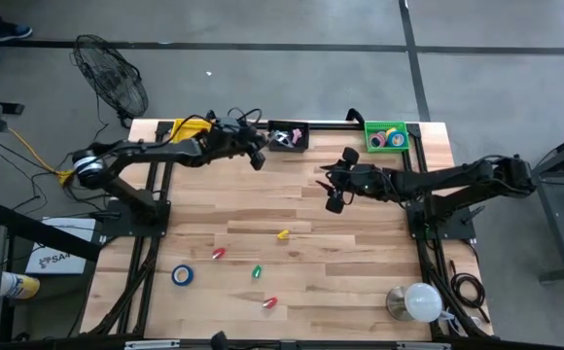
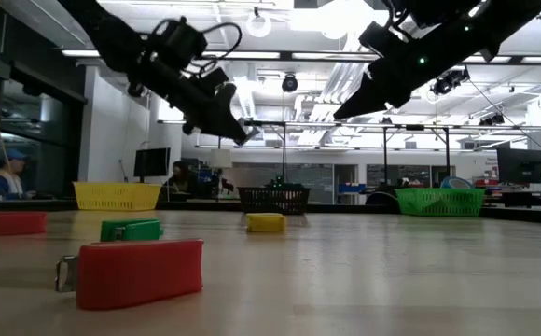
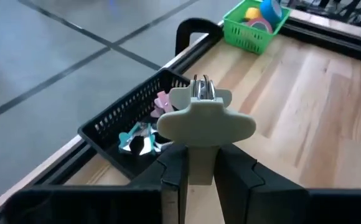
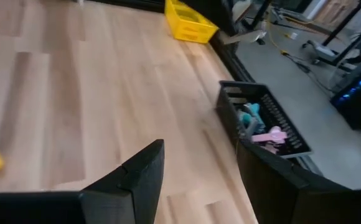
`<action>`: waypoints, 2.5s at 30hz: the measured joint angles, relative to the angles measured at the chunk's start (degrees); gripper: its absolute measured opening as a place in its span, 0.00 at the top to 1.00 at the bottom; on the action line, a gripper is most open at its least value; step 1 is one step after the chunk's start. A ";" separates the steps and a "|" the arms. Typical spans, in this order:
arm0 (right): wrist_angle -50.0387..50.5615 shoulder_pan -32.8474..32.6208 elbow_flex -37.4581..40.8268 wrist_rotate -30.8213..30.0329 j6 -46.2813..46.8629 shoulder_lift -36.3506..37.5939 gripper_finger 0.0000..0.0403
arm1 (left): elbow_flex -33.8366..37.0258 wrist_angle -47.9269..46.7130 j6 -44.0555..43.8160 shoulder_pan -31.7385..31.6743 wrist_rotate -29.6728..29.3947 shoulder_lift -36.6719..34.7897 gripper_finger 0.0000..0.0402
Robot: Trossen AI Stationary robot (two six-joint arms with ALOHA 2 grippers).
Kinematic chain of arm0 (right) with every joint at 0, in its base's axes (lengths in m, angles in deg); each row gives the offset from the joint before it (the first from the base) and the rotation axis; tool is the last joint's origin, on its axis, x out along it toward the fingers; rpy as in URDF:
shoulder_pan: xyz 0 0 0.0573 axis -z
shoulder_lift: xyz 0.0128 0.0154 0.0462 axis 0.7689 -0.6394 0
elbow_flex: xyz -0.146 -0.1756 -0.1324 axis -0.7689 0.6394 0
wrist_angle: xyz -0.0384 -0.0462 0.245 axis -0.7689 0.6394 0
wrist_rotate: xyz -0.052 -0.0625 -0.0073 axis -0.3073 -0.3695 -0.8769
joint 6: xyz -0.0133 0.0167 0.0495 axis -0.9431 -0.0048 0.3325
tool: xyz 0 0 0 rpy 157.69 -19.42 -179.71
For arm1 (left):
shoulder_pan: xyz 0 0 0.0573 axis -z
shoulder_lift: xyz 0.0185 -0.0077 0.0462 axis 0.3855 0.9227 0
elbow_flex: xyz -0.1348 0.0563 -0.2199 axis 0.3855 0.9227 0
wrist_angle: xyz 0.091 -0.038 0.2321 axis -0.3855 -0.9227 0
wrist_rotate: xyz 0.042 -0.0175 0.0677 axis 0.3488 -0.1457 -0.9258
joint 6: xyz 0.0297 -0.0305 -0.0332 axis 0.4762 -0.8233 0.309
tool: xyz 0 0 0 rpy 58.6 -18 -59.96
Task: Pick and place Stapler, Stapler remover, tape
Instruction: Put the gray staple remover into the black bin, then put the dark blue tape into the green bin
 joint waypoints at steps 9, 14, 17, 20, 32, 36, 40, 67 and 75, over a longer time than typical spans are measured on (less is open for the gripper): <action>-2.08 6.37 -0.02 0.35 -4.54 0.00 0.52 | -5.91 4.77 0.26 -5.38 5.36 11.36 0.86; -3.51 9.87 -0.02 4.10 -5.43 0.00 0.52 | -13.90 -3.27 2.89 -5.27 5.32 16.70 0.86; -3.87 11.44 -0.02 6.57 -5.41 0.00 0.52 | -18.93 -9.15 4.58 -5.27 5.32 19.68 0.86; -3.99 12.42 -0.02 7.80 -5.40 0.00 0.52 | -23.30 -14.44 5.81 -5.27 3.96 22.02 0.86; -2.93 12.53 -0.02 7.85 -5.23 0.00 0.52 | -28.39 -23.98 7.32 -5.27 2.44 24.74 0.86; -3.49 12.53 -0.02 7.85 -5.23 0.00 0.52 | -28.39 -24.94 7.68 -5.27 2.31 24.74 0.86; -4.42 12.53 -0.02 7.87 -5.37 0.00 0.52 | -28.39 -24.95 7.74 -5.27 2.30 24.74 0.86; -1.21 12.45 0.00 10.47 -5.02 0.00 0.52 | -34.78 -34.04 5.75 -5.27 0.60 24.50 0.63; -0.70 12.38 0.02 10.47 -6.56 0.00 0.52 | -40.09 -52.19 2.88 -3.23 -7.41 23.70 0.63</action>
